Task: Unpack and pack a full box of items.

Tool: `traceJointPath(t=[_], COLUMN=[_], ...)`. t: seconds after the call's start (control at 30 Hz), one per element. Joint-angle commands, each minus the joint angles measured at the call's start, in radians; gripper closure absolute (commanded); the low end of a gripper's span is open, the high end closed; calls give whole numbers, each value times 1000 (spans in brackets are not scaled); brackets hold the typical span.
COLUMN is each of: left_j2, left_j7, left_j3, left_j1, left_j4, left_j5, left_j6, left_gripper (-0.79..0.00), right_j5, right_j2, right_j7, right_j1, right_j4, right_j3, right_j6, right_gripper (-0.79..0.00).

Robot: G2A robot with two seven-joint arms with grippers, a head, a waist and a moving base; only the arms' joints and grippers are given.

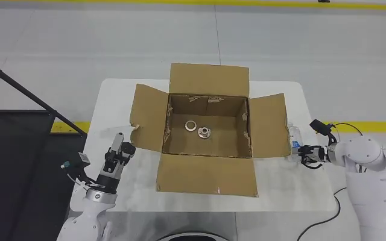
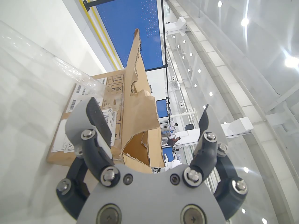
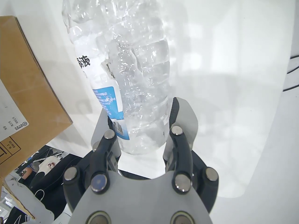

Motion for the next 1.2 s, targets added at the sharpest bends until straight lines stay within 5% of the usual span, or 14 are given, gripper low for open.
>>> traceJointPath(t=[0.0, 0.17, 0.4, 0.6, 0.97, 1.17], left_j2=[0, 0, 0, 0, 0, 0], left_j7=[0, 0, 0, 0, 0, 0], left_j3=[0, 0, 0, 0, 0, 0], left_j1=[0, 0, 0, 0, 0, 0], left_j4=[0, 0, 0, 0, 0, 0], left_j5=[0, 0, 0, 0, 0, 0], left_j6=[0, 0, 0, 0, 0, 0], left_gripper=[-785, -785, -785, -785, -785, -785], right_j5=[3, 8, 14, 22, 21, 26], right_j2=[1, 6, 13, 18, 32, 47], right_j7=[-2, -12, -14, -15, -38, -168], right_j1=[5, 12, 13, 12, -1, -67], right_j4=[7, 13, 9, -1, -54, -246], right_j3=[-6, -16, -28, -35, -26, 79], right_j6=[-1, -2, 5, 13, 32, 23], right_gripper=[-240, -437, -563, -785, -785, -785])
